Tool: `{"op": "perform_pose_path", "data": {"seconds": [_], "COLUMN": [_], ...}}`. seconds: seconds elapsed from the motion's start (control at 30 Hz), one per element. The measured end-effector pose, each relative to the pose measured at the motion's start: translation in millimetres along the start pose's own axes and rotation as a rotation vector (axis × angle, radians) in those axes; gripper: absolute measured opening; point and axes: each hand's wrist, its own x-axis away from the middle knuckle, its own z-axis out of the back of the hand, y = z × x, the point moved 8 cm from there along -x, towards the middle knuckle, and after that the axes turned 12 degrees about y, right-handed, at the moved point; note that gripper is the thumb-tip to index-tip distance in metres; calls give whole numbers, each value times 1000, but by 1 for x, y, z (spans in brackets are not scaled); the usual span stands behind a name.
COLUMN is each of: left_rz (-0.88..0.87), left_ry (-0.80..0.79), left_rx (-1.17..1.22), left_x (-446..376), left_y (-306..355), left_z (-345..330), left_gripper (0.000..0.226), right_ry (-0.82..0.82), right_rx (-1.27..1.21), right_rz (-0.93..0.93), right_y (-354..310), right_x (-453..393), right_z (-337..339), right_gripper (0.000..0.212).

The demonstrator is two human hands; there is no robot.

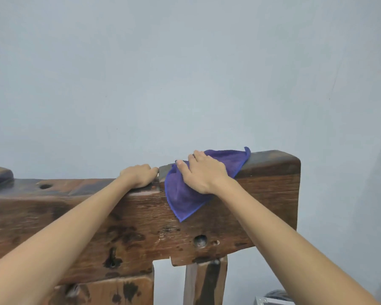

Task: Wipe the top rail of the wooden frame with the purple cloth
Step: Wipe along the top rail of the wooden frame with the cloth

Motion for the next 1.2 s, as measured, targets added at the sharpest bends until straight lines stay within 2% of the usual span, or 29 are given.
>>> {"op": "perform_pose_path", "data": {"seconds": [0.07, 0.13, 0.23, 0.33, 0.43, 0.57, 0.67, 0.77, 0.83, 0.9, 0.93, 1.0, 1.03, 1.1, 1.13, 1.17, 1.2], "left_rz": [-12, -24, -34, -40, -37, -47, -39, -53, -133, -223, -262, -398, -494, -610, -601, -557, -483], "left_ry": [15, 28, 33, 63, 85, 86, 70, 69, 199, 440, 556, 679, 661, 501, 389, 276, 184], "left_rx": [-1, -11, -29, -62, -91, -87, -99, -12, 150, 328, 396, 442, 443, 432, 403, 359, 306], "left_x": [-1, -3, -7, -13, -13, -13, -10, -8, -5, 10, 20, 47, 59, 73, 73, 72, 67], "left_y": [-1, -2, -2, -1, 1, 2, 1, 2, 11, 23, 31, 63, 86, 138, 160, 182, 198], "left_z": [0, 0, -5, -7, -7, -5, -5, -3, 13, 42, 56, 78, 82, 75, 67, 57, 49], "left_gripper": [45, 44, 45, 47, 51, 51, 50, 42, 35, 27, 26, 24, 24, 28, 32, 37, 45], "right_ry": [35, 73, 62, -117, -223, -241, -60, 158, 154, 105, 83, 160, 319, 687, 775, 765, 686], "right_rx": [-1, 28, 178, 251, 209, 76, 85, 69, 61, -21, -137, -472, -579, -616, -652, -763, -952], "right_rz": [148, 131, -123, -458, -634, -452, -270, -7, 134, 194, 187, 92, -10, -359, -551, -718, -844], "right_y": [2, 39, 134, 215, 220, 147, 100, 65, 60, 63, 65, 75, 89, 131, 149, 162, 166], "right_x": [19, 21, -3, -27, -39, -46, -23, 16, 36, 48, 52, 59, 64, 85, 97, 107, 111], "right_z": [4, 15, 35, 43, 32, 10, 19, 33, 35, 33, 33, 40, 48, 59, 55, 45, 29], "right_gripper": [85, 87, 75, 67, 64, 75, 90, 90, 91, 92, 88, 73, 67, 61, 60, 63, 70]}}
